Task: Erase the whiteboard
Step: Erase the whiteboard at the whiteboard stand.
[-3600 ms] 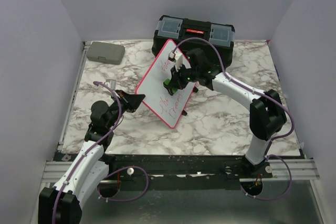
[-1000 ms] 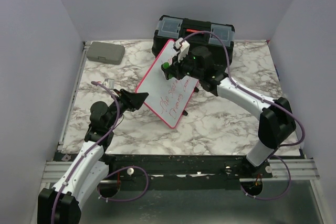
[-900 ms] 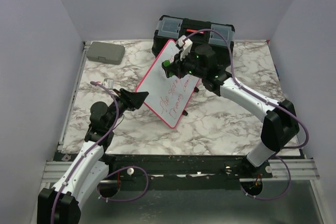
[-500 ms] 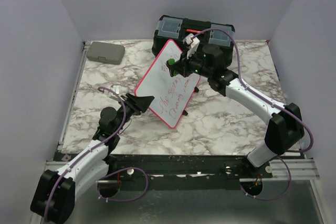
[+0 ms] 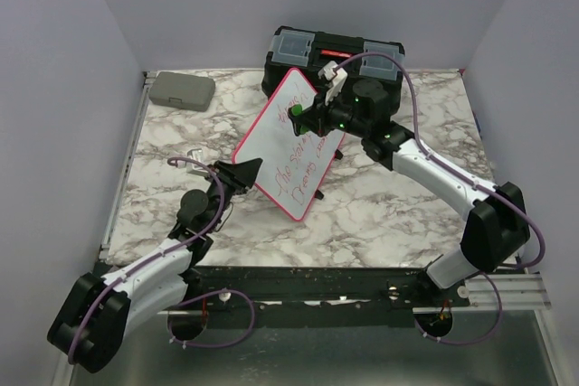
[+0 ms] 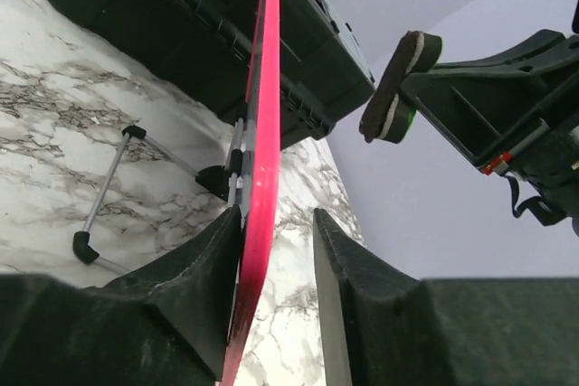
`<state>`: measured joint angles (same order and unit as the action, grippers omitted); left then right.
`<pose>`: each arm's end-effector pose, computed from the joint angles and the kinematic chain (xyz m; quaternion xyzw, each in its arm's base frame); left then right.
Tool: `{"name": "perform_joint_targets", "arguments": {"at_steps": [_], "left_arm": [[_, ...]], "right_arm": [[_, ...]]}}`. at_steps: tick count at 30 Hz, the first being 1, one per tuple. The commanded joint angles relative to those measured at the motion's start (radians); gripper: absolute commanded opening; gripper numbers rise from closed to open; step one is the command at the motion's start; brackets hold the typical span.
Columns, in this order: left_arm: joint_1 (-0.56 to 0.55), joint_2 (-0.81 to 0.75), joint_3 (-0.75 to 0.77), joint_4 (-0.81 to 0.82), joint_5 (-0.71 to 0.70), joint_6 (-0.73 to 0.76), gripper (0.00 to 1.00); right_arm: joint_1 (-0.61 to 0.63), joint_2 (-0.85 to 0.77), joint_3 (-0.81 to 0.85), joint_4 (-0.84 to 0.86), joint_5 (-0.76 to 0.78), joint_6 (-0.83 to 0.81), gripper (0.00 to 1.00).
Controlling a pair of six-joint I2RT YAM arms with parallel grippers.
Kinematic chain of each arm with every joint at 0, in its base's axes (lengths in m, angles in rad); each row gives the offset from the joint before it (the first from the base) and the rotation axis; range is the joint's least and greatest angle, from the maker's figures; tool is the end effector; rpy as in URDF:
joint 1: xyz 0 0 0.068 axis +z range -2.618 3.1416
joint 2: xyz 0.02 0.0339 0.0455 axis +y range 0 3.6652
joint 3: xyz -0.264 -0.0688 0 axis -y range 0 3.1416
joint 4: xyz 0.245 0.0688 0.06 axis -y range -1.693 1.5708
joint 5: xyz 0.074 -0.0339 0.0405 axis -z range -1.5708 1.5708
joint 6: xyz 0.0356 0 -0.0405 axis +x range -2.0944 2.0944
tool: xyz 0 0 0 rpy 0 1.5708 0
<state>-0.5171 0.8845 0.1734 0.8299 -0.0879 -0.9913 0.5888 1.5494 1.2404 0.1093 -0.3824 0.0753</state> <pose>0.1634 -0.0893 0.2163 -0.1877 0.6370 -0.4903 0.5645 0.3011 0.2170 0.3389 -0.3094 0.7045 0.3417 0.5397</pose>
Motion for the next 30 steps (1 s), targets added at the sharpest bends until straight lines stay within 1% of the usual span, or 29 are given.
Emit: {"name": "perform_joint_targets", "arguments": {"at_steps": [1, 4, 5, 8, 10, 12, 17, 22, 24, 26, 30], "left_arm": [[-0.021, 0.035, -0.009, 0.121, -0.059, 0.014, 0.34], [-0.023, 0.039, -0.009, 0.124, -0.058, 0.020, 0.25], [-0.023, 0.039, -0.009, 0.122, -0.054, 0.027, 0.20], [-0.023, 0.028, -0.008, 0.103, -0.047, 0.039, 0.10], [-0.023, 0.017, -0.009, 0.088, -0.048, 0.047, 0.06], [-0.022, 0.004, -0.009, 0.067, -0.046, 0.058, 0.00], [-0.022, -0.036, 0.014, -0.007, -0.015, 0.133, 0.00], [-0.021, -0.055, 0.059, -0.079, 0.086, 0.277, 0.00], [-0.015, -0.056, 0.076, -0.119, 0.155, 0.328, 0.00], [0.003, -0.056, 0.091, -0.148, 0.224, 0.358, 0.00], [0.071, -0.072, 0.105, -0.182, 0.374, 0.376, 0.00]], "right_arm": [[-0.006, -0.042, -0.022, 0.027, -0.023, 0.008, 0.01], [-0.009, -0.051, -0.030, 0.028, -0.025, 0.006, 0.01], [-0.010, -0.055, -0.033, 0.030, -0.024, 0.006, 0.01], [-0.014, -0.055, -0.034, 0.032, -0.031, 0.011, 0.01], [-0.015, -0.051, -0.029, 0.030, -0.039, 0.017, 0.01], [-0.015, -0.051, -0.029, 0.030, -0.045, 0.018, 0.01], [-0.017, -0.062, -0.035, 0.028, -0.054, 0.008, 0.01], [-0.017, -0.076, -0.054, 0.006, -0.107, -0.041, 0.01], [-0.017, -0.081, -0.061, -0.019, -0.130, -0.065, 0.01], [-0.017, -0.088, -0.073, -0.040, -0.147, -0.127, 0.01], [-0.017, -0.122, -0.125, -0.047, -0.155, -0.204, 0.01]]}}
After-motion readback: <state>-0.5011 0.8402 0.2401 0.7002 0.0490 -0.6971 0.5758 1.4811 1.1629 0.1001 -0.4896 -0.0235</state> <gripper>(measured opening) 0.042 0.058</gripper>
